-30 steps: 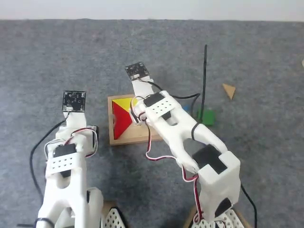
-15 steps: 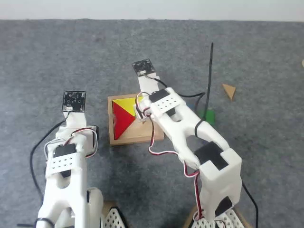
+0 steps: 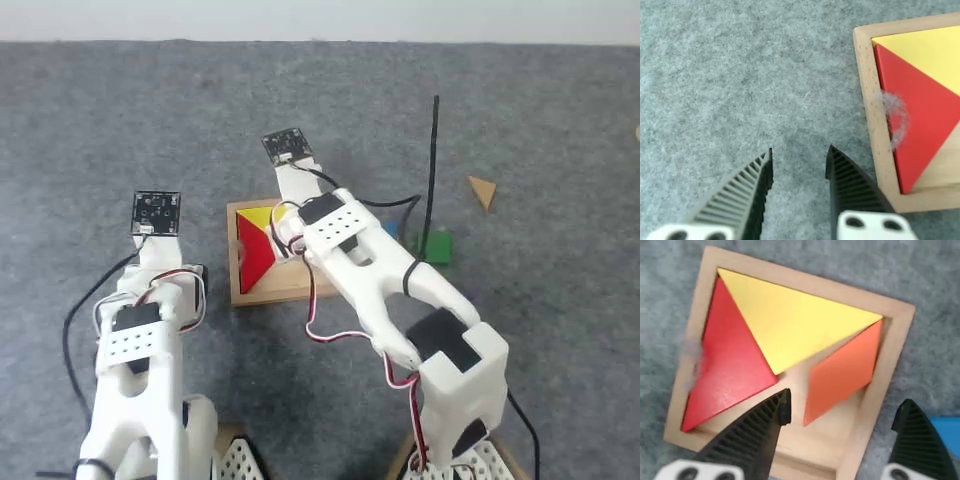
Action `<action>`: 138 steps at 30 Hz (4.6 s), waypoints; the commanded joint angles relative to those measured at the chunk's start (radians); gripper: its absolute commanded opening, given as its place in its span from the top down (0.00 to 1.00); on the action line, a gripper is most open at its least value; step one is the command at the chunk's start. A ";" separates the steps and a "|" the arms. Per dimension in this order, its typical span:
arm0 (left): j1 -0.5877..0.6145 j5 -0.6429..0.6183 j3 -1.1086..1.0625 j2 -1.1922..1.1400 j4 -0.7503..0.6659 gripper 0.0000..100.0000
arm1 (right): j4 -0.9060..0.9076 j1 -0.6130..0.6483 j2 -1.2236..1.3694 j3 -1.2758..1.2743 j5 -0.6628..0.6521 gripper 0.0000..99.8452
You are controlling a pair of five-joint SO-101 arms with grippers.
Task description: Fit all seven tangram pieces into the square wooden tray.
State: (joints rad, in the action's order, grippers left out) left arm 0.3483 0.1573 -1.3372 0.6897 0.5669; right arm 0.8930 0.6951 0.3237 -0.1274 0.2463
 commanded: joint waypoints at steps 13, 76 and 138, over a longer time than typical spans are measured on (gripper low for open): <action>0.000 0.009 0.004 0.020 -0.021 0.83 | 0.087 -0.048 0.217 0.232 0.009 0.69; 0.000 0.009 0.002 0.020 -0.021 0.83 | 0.139 -0.104 -0.093 0.186 0.110 0.88; -0.002 0.011 0.002 0.020 -0.021 0.83 | 0.177 -0.050 0.110 0.183 0.049 0.79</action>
State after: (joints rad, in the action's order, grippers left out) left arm 0.3483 0.1573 -1.3372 0.6897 0.5669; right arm 1.0418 0.6352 0.4496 0.0169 0.3015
